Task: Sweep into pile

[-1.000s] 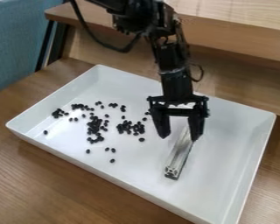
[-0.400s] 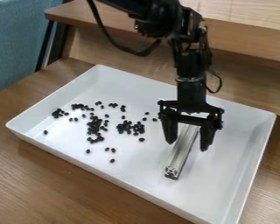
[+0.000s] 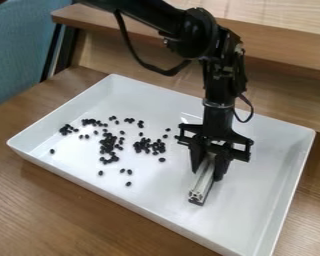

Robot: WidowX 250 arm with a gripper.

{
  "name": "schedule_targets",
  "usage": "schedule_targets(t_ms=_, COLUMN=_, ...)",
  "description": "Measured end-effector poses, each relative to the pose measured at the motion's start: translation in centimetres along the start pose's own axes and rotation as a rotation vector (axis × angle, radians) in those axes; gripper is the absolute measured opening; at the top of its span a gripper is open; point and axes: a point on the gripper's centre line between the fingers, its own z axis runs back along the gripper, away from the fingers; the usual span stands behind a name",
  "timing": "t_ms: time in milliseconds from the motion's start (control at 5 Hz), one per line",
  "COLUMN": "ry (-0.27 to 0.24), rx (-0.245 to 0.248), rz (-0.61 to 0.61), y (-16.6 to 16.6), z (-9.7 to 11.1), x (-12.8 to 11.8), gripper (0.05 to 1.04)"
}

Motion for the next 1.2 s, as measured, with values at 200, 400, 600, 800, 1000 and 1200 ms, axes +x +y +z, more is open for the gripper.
schedule_targets(t_ms=200, ry=-0.009, rx=0.006, rz=0.012, y=0.2, z=-0.4, x=-0.1, gripper=0.399)
schedule_targets(t_ms=400, ry=-0.021, rx=0.001, rz=0.012, y=0.2, z=-0.4, x=-0.3, gripper=0.399)
schedule_targets(t_ms=600, ry=-0.023, rx=0.022, rz=-0.002, y=1.2, z=-0.4, x=-0.5, gripper=0.399)
schedule_targets(t_ms=800, ry=-0.033, rx=0.048, rz=-0.015, y=2.7, z=-0.3, x=-0.6, gripper=0.399)
schedule_targets(t_ms=1000, ry=-0.038, rx=0.071, rz=-0.046, y=4.4, z=-0.2, x=-0.4, gripper=0.399)
schedule_targets(t_ms=1200, ry=-0.034, rx=0.113, rz=-0.043, y=6.6, z=-0.3, x=-0.2, gripper=0.398)
